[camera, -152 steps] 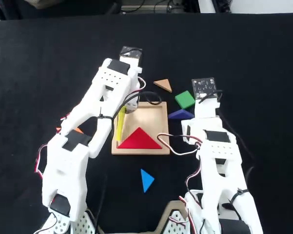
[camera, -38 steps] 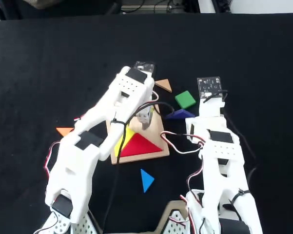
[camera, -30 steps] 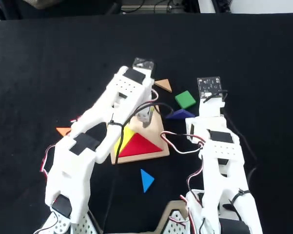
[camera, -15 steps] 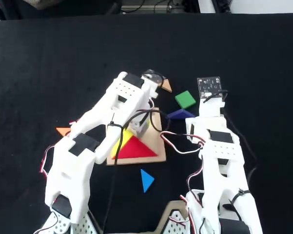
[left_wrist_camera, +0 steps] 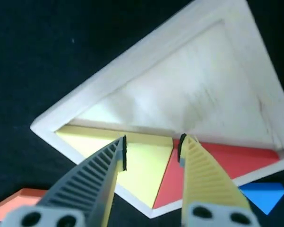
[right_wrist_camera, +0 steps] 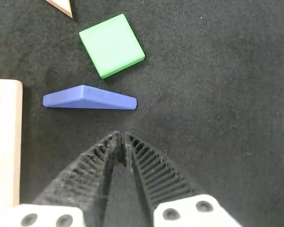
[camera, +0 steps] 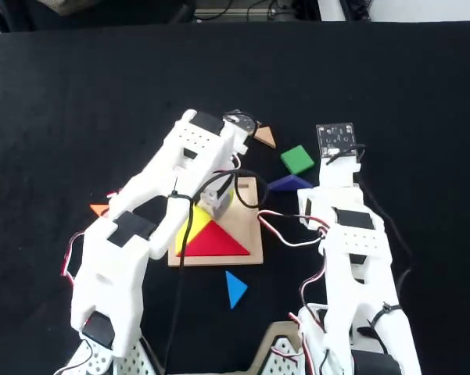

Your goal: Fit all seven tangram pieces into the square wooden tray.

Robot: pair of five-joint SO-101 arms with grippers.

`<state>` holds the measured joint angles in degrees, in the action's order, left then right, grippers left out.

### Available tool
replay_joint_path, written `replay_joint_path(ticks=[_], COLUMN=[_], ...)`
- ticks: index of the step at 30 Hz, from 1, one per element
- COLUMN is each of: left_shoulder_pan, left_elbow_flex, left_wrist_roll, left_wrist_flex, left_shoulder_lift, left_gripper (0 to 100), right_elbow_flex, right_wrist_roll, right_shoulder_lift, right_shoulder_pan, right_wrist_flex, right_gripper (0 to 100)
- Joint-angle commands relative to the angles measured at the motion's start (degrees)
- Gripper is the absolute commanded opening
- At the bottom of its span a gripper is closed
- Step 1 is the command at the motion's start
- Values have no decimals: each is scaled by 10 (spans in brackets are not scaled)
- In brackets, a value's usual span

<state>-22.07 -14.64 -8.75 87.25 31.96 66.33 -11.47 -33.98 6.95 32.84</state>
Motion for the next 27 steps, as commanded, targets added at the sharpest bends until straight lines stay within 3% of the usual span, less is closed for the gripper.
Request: replay_joint_path(ticks=[1,14,27], left_shoulder_pan=[-4,8,10], left_elbow_flex=[-64,-44,-63], left_wrist_roll=[-2,-6,-6], left_wrist_flex=[8,-31,63], left_shoulder_lift=[-27,37,31], left_gripper=[199,199,199], right_elbow_flex=[-5,-4,-4], right_wrist_roll=[-4,-6,-6], right_shoulder_lift=[-22,-22,-22], right_shoulder_pan=[6,6,6], right_wrist_flex=[-11,-11,-11], right_gripper=[12,12,12])
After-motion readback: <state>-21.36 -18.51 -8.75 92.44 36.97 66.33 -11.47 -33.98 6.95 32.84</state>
